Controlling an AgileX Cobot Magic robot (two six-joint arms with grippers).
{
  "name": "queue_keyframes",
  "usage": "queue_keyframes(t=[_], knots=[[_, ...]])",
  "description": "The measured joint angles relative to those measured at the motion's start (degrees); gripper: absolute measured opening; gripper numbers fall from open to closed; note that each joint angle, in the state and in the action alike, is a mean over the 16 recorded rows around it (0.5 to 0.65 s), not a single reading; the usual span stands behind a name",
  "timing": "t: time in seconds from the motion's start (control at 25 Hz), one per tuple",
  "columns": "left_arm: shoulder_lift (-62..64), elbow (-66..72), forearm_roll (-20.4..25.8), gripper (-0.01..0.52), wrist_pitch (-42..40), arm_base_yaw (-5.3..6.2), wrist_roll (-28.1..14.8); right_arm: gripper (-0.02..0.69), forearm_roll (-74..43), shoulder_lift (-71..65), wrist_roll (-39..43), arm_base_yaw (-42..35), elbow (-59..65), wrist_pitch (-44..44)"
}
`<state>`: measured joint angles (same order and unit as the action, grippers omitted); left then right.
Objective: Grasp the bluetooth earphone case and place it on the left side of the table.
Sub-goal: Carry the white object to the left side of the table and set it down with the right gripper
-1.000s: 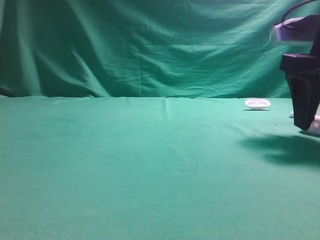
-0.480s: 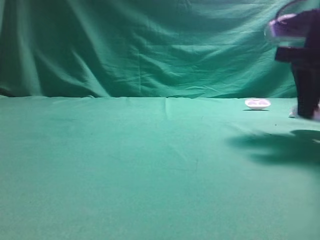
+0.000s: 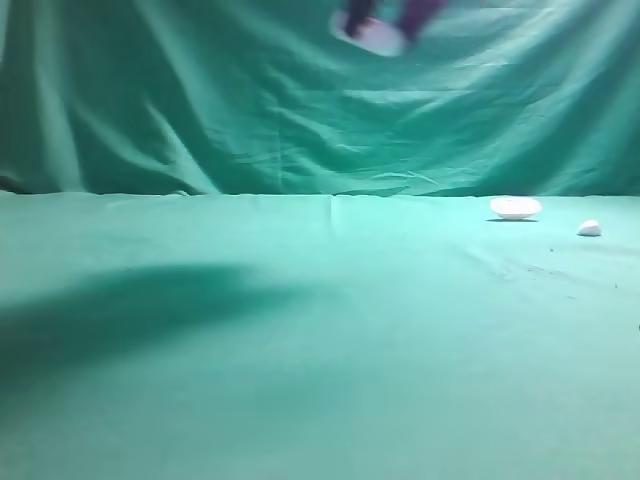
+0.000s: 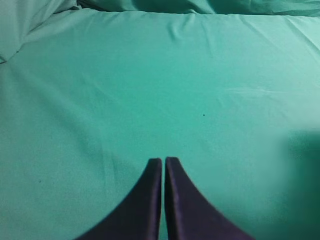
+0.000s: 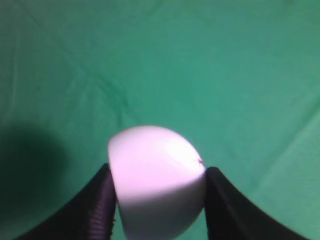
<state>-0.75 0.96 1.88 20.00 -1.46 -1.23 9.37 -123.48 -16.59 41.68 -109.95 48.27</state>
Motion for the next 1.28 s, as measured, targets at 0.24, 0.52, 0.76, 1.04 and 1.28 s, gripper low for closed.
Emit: queue_keyframes(t=[0.24,0.52,0.76,1.04,1.28], knots=[[0.0,0.0,0.0,0.0,0.0,0.0,0.0,0.349,0.1,-10.0,-0.9,5.7,-6.2,-4.0],[0.0,0.0,0.0,0.0,0.0,0.0,0.0,0.424,0.2,-15.1,-1.9,8.3,-9.0,-6.5],[0.0,0.0,0.0,0.0,0.0,0.0,0.0,0.46,0.2,-14.5,-1.7,8.6,-11.7,-3.4],[0.0,0.0,0.0,0.0,0.0,0.0,0.0,0.295,-2.1,-9.0,0.0,8.6,-16.8,5.8],[0.0,0.0,0.0,0.0,0.0,0.0,0.0,0.078,-6.5,-1.6,3.1,8.0,-20.0,15.3]])
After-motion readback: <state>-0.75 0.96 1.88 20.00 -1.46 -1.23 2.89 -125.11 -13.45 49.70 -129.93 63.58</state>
